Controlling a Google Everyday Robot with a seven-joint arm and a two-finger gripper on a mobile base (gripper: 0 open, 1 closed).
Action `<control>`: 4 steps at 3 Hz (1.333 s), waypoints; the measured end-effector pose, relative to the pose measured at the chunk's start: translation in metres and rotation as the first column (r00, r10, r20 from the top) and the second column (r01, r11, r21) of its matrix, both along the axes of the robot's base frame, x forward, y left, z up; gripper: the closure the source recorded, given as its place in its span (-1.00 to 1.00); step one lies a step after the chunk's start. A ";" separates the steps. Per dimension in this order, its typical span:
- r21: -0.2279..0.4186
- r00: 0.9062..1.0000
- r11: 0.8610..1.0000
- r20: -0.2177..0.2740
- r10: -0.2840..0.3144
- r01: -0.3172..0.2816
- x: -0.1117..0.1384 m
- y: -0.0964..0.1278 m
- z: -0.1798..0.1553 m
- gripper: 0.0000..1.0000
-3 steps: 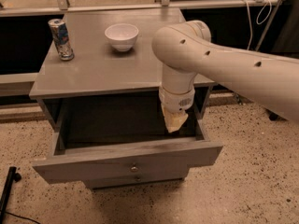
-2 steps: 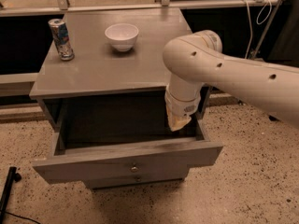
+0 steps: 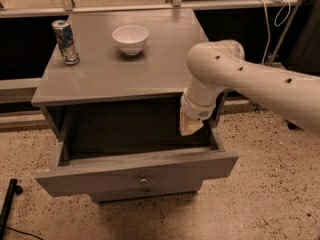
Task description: Open top drawer
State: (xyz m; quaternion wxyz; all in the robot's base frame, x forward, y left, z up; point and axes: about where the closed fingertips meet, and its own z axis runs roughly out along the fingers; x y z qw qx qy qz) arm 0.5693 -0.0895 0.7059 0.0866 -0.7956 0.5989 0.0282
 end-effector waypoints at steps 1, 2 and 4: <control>0.061 0.998 0.997 -0.055 -0.035 0.038 0.005 -0.007 -0.025 1.00; 0.119 1.000 0.993 -0.007 0.012 -0.011 0.002 -0.001 -0.039 1.00; 0.212 0.999 0.977 0.010 0.036 -0.037 -0.001 0.015 -0.056 1.00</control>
Offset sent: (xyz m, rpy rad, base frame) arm -0.0046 0.0089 -0.0530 0.1858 -0.0483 0.0712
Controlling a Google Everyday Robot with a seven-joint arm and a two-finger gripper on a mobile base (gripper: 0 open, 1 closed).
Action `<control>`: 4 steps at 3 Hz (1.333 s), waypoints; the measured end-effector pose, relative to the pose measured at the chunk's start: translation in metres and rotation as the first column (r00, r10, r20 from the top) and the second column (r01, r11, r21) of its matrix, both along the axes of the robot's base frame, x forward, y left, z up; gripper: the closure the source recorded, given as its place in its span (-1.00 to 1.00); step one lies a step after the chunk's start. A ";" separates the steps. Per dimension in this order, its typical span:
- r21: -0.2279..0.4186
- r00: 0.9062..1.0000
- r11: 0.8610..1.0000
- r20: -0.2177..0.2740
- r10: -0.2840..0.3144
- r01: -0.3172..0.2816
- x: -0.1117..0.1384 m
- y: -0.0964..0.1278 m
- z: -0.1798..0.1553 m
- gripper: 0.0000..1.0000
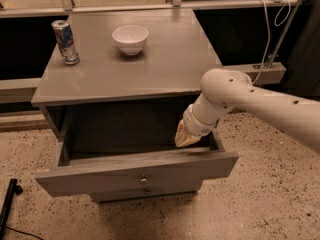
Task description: Open top drawer
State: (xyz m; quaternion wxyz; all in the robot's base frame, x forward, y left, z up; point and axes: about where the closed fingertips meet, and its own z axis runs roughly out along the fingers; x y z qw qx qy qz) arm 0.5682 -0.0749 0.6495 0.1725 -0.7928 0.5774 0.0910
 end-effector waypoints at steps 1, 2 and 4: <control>0.071 0.999 0.997 0.020 0.039 -0.040 -0.002 0.019 -0.014 1.00; 0.098 0.998 0.993 -0.008 0.063 -0.062 -0.007 0.027 -0.025 1.00; 0.091 0.974 0.983 -0.151 0.170 -0.158 -0.048 0.044 -0.009 1.00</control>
Offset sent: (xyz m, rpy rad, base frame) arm -0.0139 0.0339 -0.0354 0.1266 0.0463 0.0889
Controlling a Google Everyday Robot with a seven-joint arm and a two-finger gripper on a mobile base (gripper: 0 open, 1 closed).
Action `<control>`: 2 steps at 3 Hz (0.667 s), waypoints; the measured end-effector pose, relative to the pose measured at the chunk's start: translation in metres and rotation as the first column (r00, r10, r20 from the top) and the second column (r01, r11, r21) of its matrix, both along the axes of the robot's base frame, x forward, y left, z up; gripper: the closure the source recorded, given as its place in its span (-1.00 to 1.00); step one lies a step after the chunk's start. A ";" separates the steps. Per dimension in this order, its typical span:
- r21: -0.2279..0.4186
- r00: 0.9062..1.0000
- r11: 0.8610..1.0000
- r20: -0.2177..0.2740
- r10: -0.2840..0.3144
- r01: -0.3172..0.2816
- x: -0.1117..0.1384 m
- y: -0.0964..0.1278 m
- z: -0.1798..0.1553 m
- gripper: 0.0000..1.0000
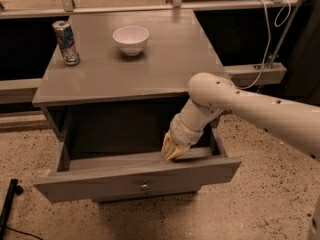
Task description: Open top drawer
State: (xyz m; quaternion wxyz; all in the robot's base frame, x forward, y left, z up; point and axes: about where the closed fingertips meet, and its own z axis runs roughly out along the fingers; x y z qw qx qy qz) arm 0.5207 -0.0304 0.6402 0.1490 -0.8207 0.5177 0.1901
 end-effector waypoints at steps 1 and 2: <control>-0.034 0.998 0.999 -0.059 0.036 -0.038 -0.023 0.001 0.010 1.00; -0.038 0.995 0.998 -0.094 0.043 -0.046 -0.034 0.001 0.011 1.00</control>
Offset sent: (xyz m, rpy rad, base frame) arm -0.0908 -0.0242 0.0051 -0.0081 0.2462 -0.0358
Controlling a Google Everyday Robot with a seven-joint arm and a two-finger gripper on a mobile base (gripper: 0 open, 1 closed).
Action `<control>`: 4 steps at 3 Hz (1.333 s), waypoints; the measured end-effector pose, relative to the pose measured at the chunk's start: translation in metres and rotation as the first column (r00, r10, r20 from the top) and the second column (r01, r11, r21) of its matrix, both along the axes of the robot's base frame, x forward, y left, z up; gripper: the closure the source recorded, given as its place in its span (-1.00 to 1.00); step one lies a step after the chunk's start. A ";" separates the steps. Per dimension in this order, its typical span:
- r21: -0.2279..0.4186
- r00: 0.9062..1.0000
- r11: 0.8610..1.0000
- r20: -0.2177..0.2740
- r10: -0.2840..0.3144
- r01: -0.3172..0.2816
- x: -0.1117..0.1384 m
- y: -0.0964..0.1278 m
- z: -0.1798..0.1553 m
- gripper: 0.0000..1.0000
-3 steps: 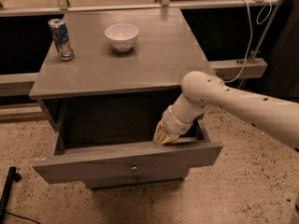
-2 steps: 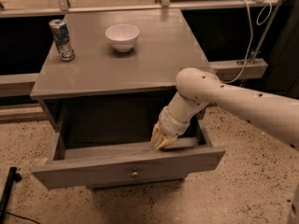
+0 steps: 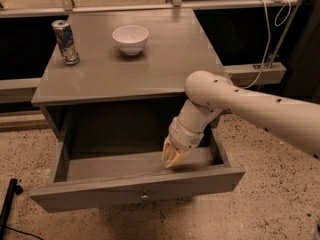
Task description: Open top drawer
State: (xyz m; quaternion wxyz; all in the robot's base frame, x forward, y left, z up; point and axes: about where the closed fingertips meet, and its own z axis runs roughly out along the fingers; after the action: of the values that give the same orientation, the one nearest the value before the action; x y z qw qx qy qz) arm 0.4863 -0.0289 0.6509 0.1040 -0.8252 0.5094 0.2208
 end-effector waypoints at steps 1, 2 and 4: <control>0.000 1.000 1.000 0.000 0.000 0.000 0.000 0.000 0.000 1.00; 0.015 0.999 0.999 -0.030 -0.039 0.040 -0.012 -0.001 -0.015 1.00; 0.074 0.995 0.996 -0.087 -0.039 0.045 -0.034 0.004 -0.008 1.00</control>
Offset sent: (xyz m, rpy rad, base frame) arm -0.0261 -0.0030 -0.0336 0.0385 0.0642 -0.0987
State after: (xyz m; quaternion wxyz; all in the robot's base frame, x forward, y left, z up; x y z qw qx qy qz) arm 0.4520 -0.0244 0.6430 0.1180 -0.7996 0.5218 0.2728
